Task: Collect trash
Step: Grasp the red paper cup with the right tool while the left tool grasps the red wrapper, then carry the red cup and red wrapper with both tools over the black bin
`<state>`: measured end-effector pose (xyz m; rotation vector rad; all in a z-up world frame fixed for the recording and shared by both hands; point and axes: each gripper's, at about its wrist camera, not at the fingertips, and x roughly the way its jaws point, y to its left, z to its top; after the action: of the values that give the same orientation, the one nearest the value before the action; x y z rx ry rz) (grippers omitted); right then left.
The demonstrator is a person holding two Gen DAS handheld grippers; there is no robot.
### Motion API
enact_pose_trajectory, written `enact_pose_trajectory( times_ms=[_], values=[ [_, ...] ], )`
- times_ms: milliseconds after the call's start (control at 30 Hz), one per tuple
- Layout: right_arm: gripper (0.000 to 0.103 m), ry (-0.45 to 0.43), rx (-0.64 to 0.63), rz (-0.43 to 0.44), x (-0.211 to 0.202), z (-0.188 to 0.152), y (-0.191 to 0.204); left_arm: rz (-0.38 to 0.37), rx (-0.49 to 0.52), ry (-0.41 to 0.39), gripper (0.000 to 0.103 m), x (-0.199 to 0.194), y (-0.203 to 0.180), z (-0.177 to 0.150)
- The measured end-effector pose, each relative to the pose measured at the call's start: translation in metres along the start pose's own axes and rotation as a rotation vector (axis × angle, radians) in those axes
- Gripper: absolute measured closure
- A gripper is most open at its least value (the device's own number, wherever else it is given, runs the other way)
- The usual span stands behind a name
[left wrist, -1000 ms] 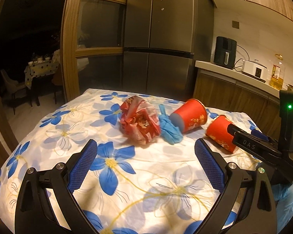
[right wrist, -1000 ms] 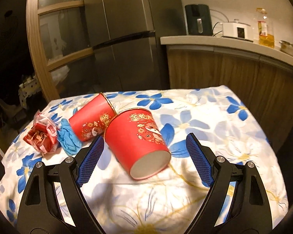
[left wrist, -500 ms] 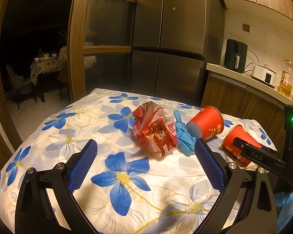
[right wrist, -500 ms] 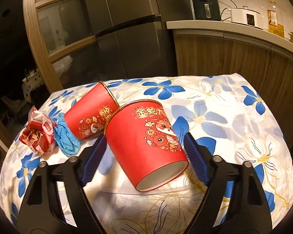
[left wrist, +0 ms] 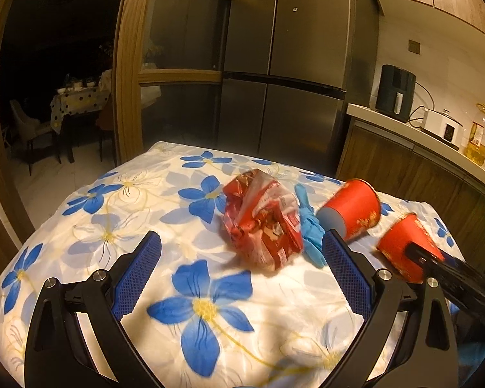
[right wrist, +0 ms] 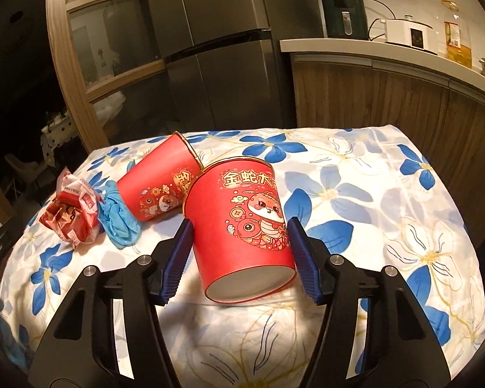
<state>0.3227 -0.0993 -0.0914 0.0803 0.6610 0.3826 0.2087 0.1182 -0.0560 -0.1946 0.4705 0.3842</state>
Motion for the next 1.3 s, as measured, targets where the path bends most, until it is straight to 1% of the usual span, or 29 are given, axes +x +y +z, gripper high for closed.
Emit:
enact_pose_trajectory(
  times_ms=[100, 167, 300, 333, 400, 433, 467, 500, 567, 633, 700, 767, 867, 967, 1033, 1167, 1300],
  values=[
    [0.044, -0.014, 0.014, -0.003, -0.008, -0.002, -0.003, 0.007, -0.01, 0.015, 0.008, 0.014, 0.0, 0.005],
    [0.044, -0.028, 0.025, -0.005, -0.015, -0.004, -0.005, 0.004, -0.024, 0.042, 0.008, 0.025, 0.001, 0.007],
    [0.044, -0.047, 0.036, -0.008, -0.026, -0.005, -0.007, -0.006, -0.055, 0.119, 0.016, 0.048, 0.003, 0.008],
    [0.044, -0.051, 0.035, -0.008, -0.029, -0.006, -0.008, -0.006, -0.062, 0.136, 0.023, 0.052, 0.003, 0.008],
    [0.044, -0.057, 0.033, -0.009, -0.035, -0.009, -0.007, -0.005, -0.066, 0.174, 0.031, 0.059, 0.004, 0.005],
    [0.044, -0.059, 0.034, -0.008, -0.036, -0.009, -0.007, -0.004, -0.067, 0.185, 0.039, 0.061, 0.004, 0.004],
    [0.044, -0.059, 0.036, -0.006, -0.038, -0.01, -0.007, -0.009, -0.073, 0.203, 0.045, 0.064, 0.005, 0.003],
    [0.044, -0.056, 0.037, -0.001, -0.04, -0.011, -0.007, -0.018, -0.078, 0.21, 0.048, 0.065, 0.005, 0.002],
    [0.044, -0.059, 0.036, -0.002, -0.043, -0.013, -0.006, -0.04, -0.08, 0.214, 0.065, 0.064, 0.004, 0.001],
    [0.044, -0.062, 0.036, 0.0, -0.046, -0.014, -0.005, -0.054, -0.07, 0.21, 0.074, 0.063, 0.002, 0.002],
    [0.044, -0.065, 0.039, 0.002, -0.05, -0.015, -0.004, -0.065, -0.057, 0.2, 0.079, 0.059, -0.001, 0.001],
    [0.044, -0.071, 0.04, 0.005, -0.054, -0.017, -0.004, -0.075, -0.057, 0.192, 0.088, 0.055, -0.003, 0.001],
    [0.044, -0.08, 0.041, 0.009, -0.062, -0.018, -0.003, -0.082, -0.073, 0.178, 0.093, 0.045, -0.001, 0.002],
    [0.044, -0.091, 0.044, 0.015, -0.07, -0.018, -0.004, -0.095, -0.091, 0.151, 0.094, 0.031, 0.002, 0.005],
    [0.044, -0.1, 0.047, 0.019, -0.076, -0.018, -0.004, -0.101, -0.099, 0.119, 0.094, 0.015, 0.002, 0.007],
    [0.044, -0.114, 0.061, 0.027, -0.088, -0.02, -0.007, -0.113, -0.092, 0.061, 0.094, -0.014, -0.002, 0.012],
    [0.044, -0.142, 0.076, 0.03, -0.105, -0.022, -0.011, -0.144, -0.063, 0.029, 0.094, -0.035, -0.015, 0.016]
  ],
)
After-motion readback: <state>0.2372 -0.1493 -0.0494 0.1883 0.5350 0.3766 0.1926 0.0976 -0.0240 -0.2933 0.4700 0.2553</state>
